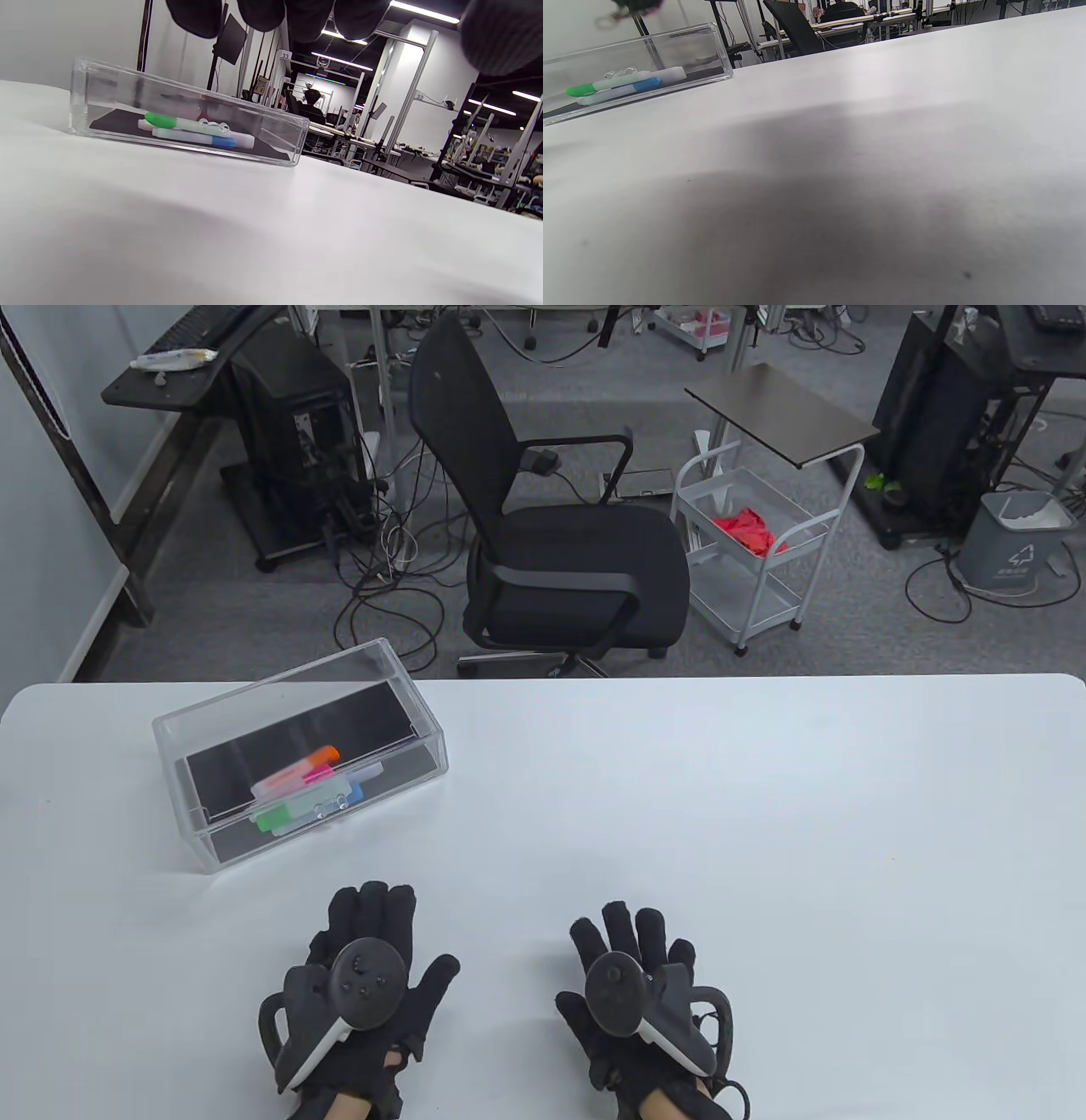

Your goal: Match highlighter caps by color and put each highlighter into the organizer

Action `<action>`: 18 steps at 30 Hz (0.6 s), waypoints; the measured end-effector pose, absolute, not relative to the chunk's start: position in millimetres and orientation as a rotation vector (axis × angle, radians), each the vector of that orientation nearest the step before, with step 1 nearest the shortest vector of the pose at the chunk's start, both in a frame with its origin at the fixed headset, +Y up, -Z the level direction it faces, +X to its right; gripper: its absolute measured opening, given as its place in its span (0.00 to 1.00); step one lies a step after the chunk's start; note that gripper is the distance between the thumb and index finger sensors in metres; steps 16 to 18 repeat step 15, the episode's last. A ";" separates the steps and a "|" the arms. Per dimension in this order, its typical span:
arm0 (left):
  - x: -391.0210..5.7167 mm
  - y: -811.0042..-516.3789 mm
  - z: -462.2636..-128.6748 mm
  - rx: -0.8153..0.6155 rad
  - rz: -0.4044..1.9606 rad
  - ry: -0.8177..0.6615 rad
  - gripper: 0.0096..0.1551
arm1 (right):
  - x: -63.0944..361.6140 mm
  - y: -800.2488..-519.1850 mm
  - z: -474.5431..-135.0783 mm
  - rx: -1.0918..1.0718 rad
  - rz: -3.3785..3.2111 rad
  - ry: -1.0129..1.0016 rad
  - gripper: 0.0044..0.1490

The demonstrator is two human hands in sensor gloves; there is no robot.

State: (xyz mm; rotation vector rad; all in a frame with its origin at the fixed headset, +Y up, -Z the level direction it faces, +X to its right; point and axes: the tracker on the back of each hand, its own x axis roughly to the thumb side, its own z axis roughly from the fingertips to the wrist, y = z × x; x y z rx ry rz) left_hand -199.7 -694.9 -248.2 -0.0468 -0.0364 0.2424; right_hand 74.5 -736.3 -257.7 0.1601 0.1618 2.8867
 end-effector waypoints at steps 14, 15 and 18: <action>-209.0 -732.1 -243.4 -0.172 0.070 -0.031 0.57 | 68.7 -747.2 -260.6 0.149 2.933 0.250 0.49; -209.2 -732.4 -243.5 -0.170 0.069 -0.029 0.57 | 68.6 -747.2 -260.5 0.149 2.934 0.250 0.49; -209.2 -732.4 -243.5 -0.170 0.069 -0.029 0.57 | 68.6 -747.2 -260.5 0.149 2.934 0.250 0.49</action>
